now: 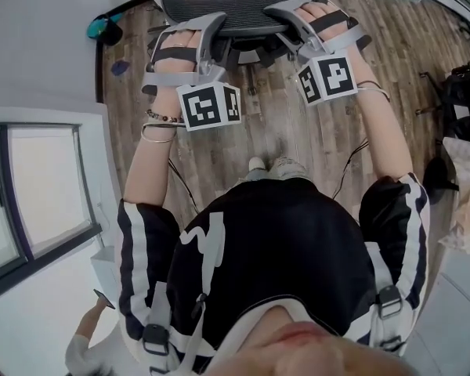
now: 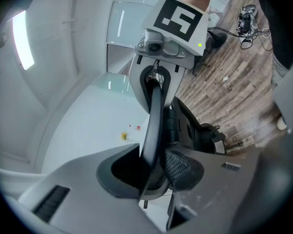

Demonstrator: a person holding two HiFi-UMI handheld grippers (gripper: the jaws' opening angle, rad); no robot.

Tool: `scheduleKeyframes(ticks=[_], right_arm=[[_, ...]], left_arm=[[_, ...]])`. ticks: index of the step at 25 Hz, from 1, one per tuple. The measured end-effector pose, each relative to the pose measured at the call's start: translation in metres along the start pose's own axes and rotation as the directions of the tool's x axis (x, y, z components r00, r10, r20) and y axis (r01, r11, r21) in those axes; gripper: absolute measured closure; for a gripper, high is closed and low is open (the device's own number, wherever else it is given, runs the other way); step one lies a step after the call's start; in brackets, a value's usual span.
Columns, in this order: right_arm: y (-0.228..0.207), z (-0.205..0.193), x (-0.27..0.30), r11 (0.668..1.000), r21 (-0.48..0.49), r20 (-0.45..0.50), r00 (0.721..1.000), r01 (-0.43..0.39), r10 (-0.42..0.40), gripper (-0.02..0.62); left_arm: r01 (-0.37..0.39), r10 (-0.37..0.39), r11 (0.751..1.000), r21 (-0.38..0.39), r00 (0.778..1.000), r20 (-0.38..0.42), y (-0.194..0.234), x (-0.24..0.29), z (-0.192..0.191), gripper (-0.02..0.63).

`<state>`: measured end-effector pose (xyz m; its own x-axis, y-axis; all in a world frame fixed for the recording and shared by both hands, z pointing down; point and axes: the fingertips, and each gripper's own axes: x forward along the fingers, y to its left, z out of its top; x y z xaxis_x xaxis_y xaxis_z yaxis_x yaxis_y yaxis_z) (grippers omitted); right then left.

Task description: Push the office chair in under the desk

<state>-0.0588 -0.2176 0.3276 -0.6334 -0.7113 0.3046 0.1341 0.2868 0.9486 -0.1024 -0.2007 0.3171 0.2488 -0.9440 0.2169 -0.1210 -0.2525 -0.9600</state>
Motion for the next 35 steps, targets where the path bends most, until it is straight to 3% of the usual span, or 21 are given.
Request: scheduleKeyframes(ticks=[35], right_arm=[[-0.039, -0.045, 0.092, 1.000, -0.008, 0.004, 1.000, 0.010, -0.010, 0.520]], left_arm=[[0.010, -0.010, 1.000, -0.021, 1.000, -0.014, 0.035, 0.091, -0.049, 0.477]])
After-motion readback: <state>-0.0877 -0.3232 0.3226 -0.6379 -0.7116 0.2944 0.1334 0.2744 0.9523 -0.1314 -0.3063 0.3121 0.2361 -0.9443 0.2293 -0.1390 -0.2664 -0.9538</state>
